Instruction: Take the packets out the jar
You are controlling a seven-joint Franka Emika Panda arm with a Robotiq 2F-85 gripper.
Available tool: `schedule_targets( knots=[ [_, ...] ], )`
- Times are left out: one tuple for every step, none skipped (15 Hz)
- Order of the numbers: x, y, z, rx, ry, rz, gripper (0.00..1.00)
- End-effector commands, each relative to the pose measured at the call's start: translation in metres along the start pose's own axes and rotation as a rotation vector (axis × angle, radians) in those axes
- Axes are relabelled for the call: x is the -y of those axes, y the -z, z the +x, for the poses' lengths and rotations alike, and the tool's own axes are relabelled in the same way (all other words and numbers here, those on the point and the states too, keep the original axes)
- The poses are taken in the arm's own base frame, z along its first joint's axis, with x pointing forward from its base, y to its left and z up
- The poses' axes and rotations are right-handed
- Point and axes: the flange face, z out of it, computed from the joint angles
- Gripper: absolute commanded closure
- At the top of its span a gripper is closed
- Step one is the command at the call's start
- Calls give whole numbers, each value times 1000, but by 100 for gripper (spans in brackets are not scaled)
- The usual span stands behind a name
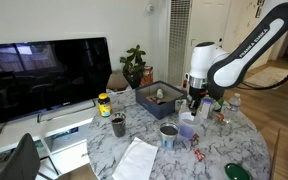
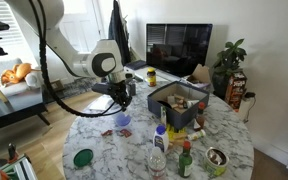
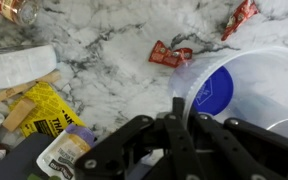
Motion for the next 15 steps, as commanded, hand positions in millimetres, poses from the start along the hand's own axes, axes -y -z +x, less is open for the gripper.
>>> schedule_targets(
  knots=[
    [-14, -16, 9, 54, -69, 39, 99],
    [-17, -19, 13, 63, -100, 49, 99],
    [-19, -22, 16, 64, -124, 73, 99],
    [-20, -24, 21, 62, -149, 85, 99],
    [-23, -27, 23, 64, -170, 92, 99],
    [-26, -30, 26, 67, -187, 87, 99],
    [-29, -35, 28, 72, -203, 87, 99],
    [-32, -38, 30, 70, -217, 81, 99],
    [-36, -42, 31, 66, -226, 91, 99],
    [-39, -46, 33, 68, -241, 87, 99],
    [-43, -50, 35, 68, -255, 87, 99],
    [-46, -53, 35, 72, -268, 86, 99],
    [-49, -56, 36, 75, -277, 87, 99],
    [-51, -58, 38, 74, -283, 86, 99],
    [-53, -59, 39, 70, -286, 89, 92]
  ],
)
